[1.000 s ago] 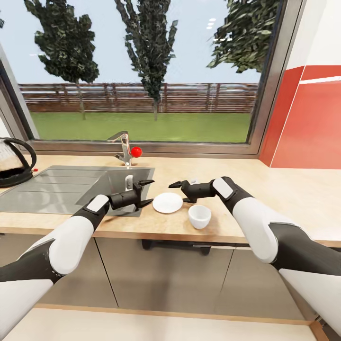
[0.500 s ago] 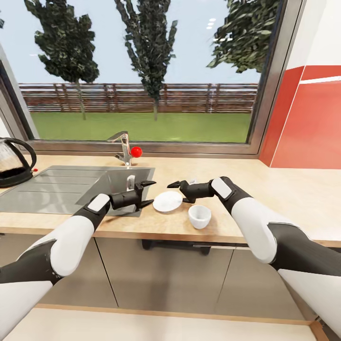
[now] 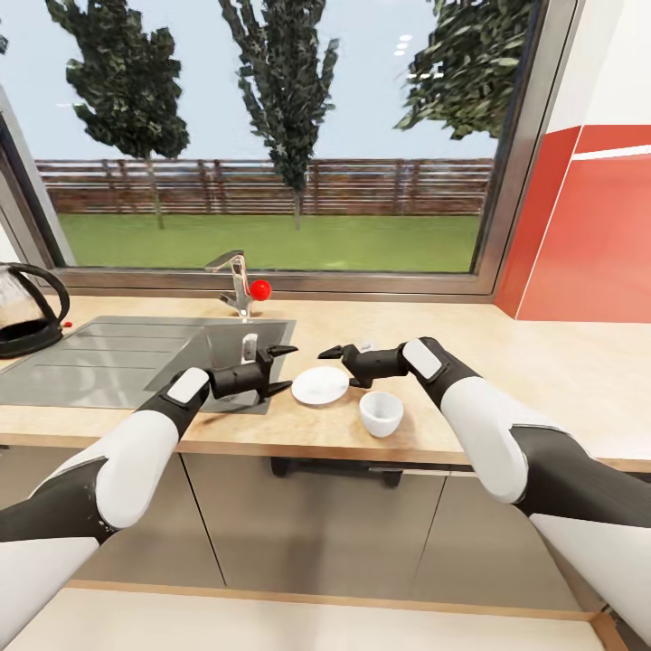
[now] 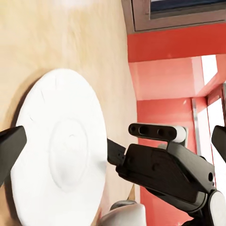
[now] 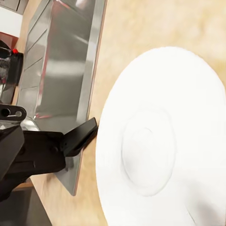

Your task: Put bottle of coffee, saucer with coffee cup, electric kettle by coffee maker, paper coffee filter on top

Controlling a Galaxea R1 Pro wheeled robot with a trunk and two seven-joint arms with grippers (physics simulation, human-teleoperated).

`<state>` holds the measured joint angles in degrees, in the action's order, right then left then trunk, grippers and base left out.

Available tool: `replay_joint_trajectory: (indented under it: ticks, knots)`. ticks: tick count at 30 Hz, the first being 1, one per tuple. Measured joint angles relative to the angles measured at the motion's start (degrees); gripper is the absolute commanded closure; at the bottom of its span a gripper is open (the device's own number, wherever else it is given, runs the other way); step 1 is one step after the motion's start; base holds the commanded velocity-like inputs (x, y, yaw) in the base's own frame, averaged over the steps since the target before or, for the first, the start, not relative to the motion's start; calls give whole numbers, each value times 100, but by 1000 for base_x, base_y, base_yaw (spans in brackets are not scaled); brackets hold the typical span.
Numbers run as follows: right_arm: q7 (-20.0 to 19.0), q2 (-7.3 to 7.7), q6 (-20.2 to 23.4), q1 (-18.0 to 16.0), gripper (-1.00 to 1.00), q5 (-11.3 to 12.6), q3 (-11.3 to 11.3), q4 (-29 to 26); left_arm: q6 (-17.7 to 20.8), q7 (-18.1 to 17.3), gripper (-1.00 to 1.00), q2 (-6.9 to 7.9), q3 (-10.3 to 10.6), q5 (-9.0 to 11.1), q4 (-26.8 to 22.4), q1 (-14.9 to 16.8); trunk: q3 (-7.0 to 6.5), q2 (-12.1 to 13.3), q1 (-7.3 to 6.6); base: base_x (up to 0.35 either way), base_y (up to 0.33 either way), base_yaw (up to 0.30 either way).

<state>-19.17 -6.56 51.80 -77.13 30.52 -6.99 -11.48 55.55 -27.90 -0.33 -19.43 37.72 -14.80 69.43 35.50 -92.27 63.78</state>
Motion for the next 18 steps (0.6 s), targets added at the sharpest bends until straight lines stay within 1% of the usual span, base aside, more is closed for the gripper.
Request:
replay_joint_trajectory:
  ticks: [18]
  knots:
    - [0, -77, -14, 0, -100, 2, 1, 0, -1, -2, -100, -17, 5, -8, -12, 0, 0, 0, 0, 0, 0, 0]
